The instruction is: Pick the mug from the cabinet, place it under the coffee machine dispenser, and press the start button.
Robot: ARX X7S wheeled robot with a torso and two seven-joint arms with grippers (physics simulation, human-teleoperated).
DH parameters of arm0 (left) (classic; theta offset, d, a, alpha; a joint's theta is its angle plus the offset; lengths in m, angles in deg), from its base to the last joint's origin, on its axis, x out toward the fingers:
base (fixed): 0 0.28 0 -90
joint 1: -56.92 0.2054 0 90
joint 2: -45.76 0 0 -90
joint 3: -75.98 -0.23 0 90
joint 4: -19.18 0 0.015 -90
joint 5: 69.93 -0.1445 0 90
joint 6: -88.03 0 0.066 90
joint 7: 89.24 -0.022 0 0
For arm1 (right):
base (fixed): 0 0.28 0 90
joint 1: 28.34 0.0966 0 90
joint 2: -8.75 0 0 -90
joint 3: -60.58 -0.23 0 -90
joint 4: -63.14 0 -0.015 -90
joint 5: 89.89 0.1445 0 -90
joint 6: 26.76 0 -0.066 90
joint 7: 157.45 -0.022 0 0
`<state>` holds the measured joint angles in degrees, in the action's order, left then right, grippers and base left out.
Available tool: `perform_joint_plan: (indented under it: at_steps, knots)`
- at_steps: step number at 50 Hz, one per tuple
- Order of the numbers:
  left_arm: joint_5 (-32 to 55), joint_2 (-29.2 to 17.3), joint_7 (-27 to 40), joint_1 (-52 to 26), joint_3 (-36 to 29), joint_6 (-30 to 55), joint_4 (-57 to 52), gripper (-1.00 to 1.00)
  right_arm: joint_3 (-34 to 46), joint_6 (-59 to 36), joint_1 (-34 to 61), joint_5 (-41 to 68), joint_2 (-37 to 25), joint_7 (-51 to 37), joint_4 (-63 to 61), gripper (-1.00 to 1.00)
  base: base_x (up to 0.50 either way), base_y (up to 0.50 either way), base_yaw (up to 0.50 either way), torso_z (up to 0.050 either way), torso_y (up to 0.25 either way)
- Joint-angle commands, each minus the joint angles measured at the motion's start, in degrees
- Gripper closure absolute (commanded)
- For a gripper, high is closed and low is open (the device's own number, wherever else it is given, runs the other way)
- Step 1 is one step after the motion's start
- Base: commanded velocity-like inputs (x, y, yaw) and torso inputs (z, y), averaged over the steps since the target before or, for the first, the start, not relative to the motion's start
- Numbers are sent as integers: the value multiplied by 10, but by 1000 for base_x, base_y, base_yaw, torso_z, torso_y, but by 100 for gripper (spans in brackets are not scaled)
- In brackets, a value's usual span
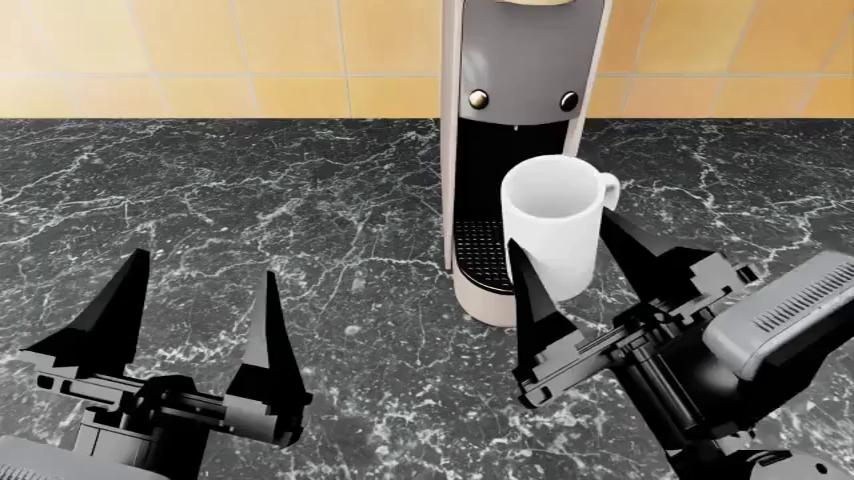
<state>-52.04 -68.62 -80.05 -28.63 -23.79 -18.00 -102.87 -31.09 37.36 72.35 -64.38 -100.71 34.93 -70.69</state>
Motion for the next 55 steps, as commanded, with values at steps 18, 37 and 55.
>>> perform_joint_plan:
  at_steps: [18, 37, 55]
  knots:
    - [40, -11, 5, 9, 0, 19, -11, -100, 46, 15, 73, -49, 24, -11, 111, 100, 0, 0, 0, -20, 0]
    - [63, -14, -1, 13, 1, 2, -17, -100, 47, -2, 99, -45, 19, -25, 120, 100, 0, 0, 0, -21, 0]
    - [68, -16, -6, 12, -2, -6, -15, -100, 74, 12, 142, -51, 29, -10, 195, 100, 0, 0, 0, 0, 0]
